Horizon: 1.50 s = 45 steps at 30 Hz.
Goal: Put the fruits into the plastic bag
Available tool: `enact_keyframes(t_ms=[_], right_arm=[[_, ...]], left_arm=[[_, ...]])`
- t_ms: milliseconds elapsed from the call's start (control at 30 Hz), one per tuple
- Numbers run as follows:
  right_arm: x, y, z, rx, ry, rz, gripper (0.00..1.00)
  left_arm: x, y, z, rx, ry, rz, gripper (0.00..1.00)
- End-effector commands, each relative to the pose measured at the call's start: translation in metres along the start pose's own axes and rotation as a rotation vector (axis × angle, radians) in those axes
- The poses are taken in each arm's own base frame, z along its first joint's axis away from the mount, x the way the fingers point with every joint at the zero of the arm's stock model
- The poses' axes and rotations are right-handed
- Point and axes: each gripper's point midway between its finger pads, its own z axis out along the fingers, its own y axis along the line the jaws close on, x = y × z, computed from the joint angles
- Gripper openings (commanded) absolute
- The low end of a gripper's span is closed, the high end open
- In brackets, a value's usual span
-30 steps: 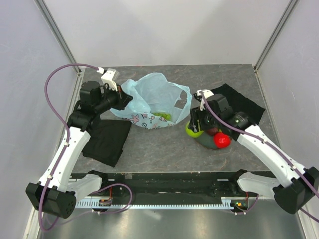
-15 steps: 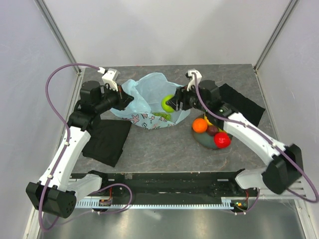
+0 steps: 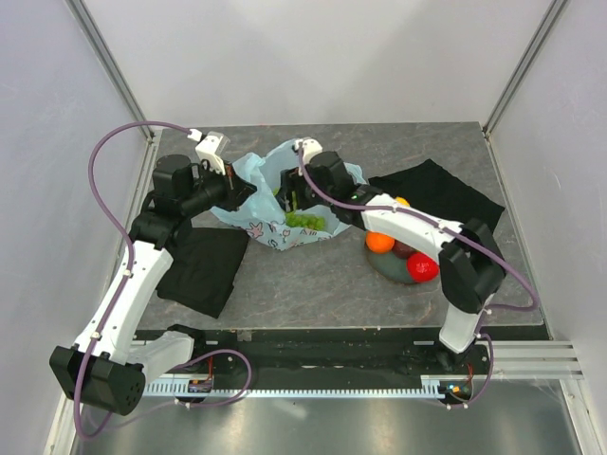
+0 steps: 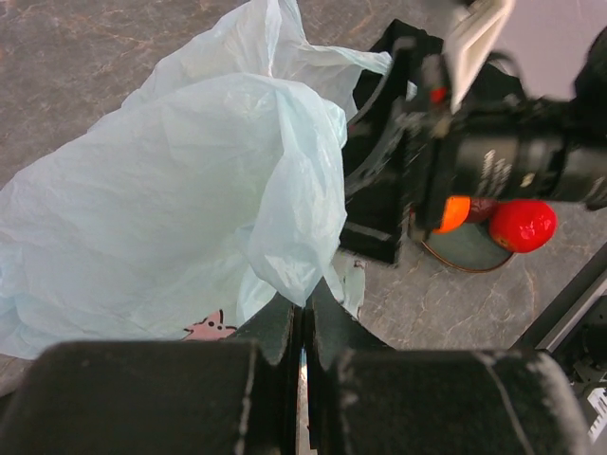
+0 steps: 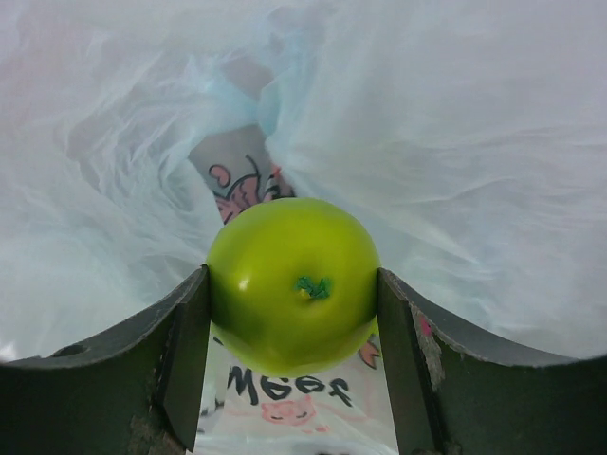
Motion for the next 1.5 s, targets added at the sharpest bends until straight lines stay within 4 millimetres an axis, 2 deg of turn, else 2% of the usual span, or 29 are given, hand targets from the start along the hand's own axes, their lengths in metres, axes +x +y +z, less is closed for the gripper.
enact_keyframes(t_ms=[0, 200, 333, 400, 467, 500, 567, 600, 667, 700, 933, 1033, 1133, 1200, 1300, 1400, 1467], right_arm=[[-0.015, 0.023, 0.015, -0.033, -0.044, -0.032, 0.00], [0.016, 0.003, 0.045, 0.044, 0.056, -0.013, 0.00], [0.031, -0.006, 0.054, 0.082, 0.105, 0.008, 0.00], [0.032, -0.014, 0.054, 0.129, 0.101, 0.006, 0.04], [0.034, -0.016, 0.052, 0.137, 0.102, 0.004, 0.16], [0.033, -0.016, 0.051, 0.137, 0.101, 0.004, 0.26], [0.031, -0.014, 0.049, 0.130, 0.096, 0.002, 0.37], [0.031, -0.014, 0.048, 0.126, 0.097, -0.006, 0.49], [0.028, -0.011, 0.046, 0.113, 0.088, -0.013, 0.61], [0.027, -0.010, 0.045, 0.105, 0.086, -0.017, 0.70], [0.026, -0.001, 0.040, 0.053, 0.092, -0.035, 0.87], [0.021, 0.005, 0.035, 0.026, 0.077, -0.041, 0.88], [0.009, 0.015, 0.025, -0.015, 0.038, -0.047, 0.91], [0.000, 0.014, 0.015, -0.002, 0.009, -0.053, 0.92], [-0.012, 0.001, -0.003, 0.079, -0.040, -0.056, 0.92], [-0.023, -0.014, -0.032, 0.169, -0.099, -0.079, 0.89], [-0.029, -0.025, -0.058, 0.231, -0.142, -0.095, 0.87]], left_arm=[[-0.007, -0.006, 0.002, 0.035, -0.029, 0.011, 0.02], [-0.008, -0.008, 0.001, 0.043, -0.033, 0.012, 0.02], [-0.008, -0.008, 0.000, 0.042, -0.036, 0.015, 0.02], [-0.009, -0.008, 0.000, 0.042, -0.038, 0.015, 0.01], [-0.009, -0.008, 0.000, 0.042, -0.038, 0.014, 0.02], [-0.009, -0.009, -0.001, 0.044, -0.039, 0.015, 0.01], [-0.009, -0.009, -0.001, 0.044, -0.039, 0.013, 0.02], [-0.008, -0.008, 0.000, 0.045, -0.036, 0.012, 0.02], [-0.009, -0.009, -0.001, 0.046, -0.039, 0.013, 0.02], [-0.009, -0.008, 0.000, 0.044, -0.038, 0.014, 0.01], [-0.010, -0.009, -0.001, 0.046, -0.040, 0.014, 0.01], [-0.009, -0.009, -0.001, 0.046, -0.039, 0.013, 0.02], [-0.010, -0.009, -0.001, 0.046, -0.040, 0.014, 0.02], [-0.009, -0.009, -0.001, 0.047, -0.038, 0.013, 0.02], [-0.009, -0.009, -0.001, 0.046, -0.040, 0.014, 0.02], [-0.010, -0.009, -0.002, 0.045, -0.042, 0.014, 0.02], [-0.010, -0.009, -0.002, 0.042, -0.042, 0.014, 0.02]])
